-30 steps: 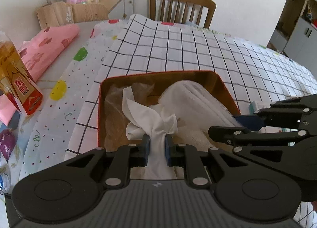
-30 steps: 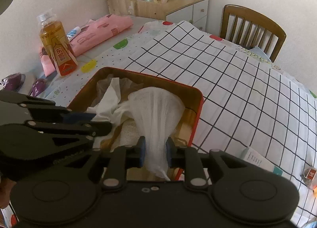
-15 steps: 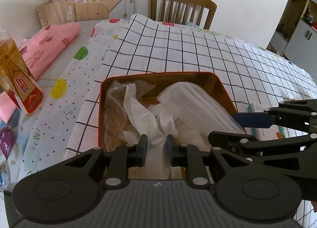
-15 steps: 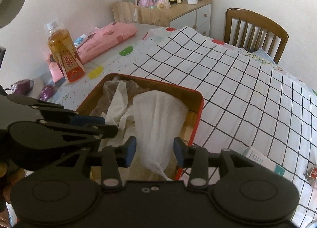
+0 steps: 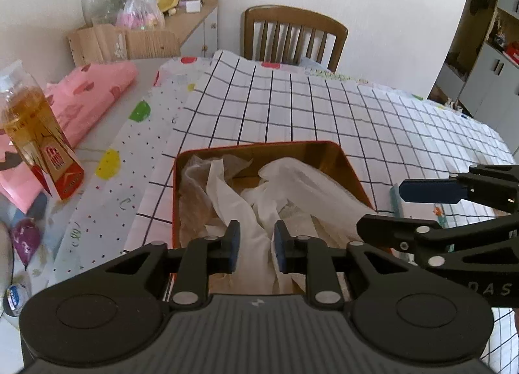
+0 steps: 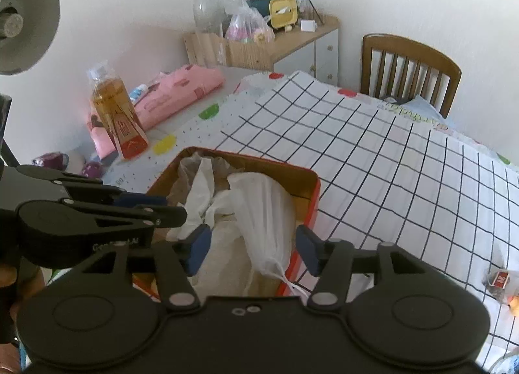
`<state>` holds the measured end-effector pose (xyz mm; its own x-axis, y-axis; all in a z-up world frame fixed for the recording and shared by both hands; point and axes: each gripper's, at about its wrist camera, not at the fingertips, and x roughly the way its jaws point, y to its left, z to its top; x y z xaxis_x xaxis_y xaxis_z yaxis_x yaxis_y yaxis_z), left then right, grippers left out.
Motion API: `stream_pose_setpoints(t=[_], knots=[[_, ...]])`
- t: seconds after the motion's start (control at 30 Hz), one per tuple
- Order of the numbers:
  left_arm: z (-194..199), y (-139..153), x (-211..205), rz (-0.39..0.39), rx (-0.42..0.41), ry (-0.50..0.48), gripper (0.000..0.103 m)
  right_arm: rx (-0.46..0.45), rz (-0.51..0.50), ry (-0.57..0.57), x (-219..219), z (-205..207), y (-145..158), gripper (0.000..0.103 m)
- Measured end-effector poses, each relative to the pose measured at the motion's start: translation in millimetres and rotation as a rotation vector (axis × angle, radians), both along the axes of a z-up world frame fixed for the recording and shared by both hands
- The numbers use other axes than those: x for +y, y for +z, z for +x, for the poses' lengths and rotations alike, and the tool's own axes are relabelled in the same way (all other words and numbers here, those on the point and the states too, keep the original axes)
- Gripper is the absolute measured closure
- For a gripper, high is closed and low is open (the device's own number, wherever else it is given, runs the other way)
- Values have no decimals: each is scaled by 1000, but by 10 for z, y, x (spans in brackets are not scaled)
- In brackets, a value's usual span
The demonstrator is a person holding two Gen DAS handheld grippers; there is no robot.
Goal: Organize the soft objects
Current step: 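Lower both items into the tin and open both tools, then move both tools back toward the duck and plush bunny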
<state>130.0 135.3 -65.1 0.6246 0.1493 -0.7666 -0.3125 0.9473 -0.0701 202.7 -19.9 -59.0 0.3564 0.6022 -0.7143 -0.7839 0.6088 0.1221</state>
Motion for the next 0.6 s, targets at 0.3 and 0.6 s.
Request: stream_pose_setpoints(t=[0.3, 0.6], knots=[[-162, 332, -194, 42, -92, -37, 38, -35, 79, -23, -290, -151, 299, 39], [-243, 598, -486, 41, -157, -104, 31, -81, 160, -70, -727, -303, 575, 29]])
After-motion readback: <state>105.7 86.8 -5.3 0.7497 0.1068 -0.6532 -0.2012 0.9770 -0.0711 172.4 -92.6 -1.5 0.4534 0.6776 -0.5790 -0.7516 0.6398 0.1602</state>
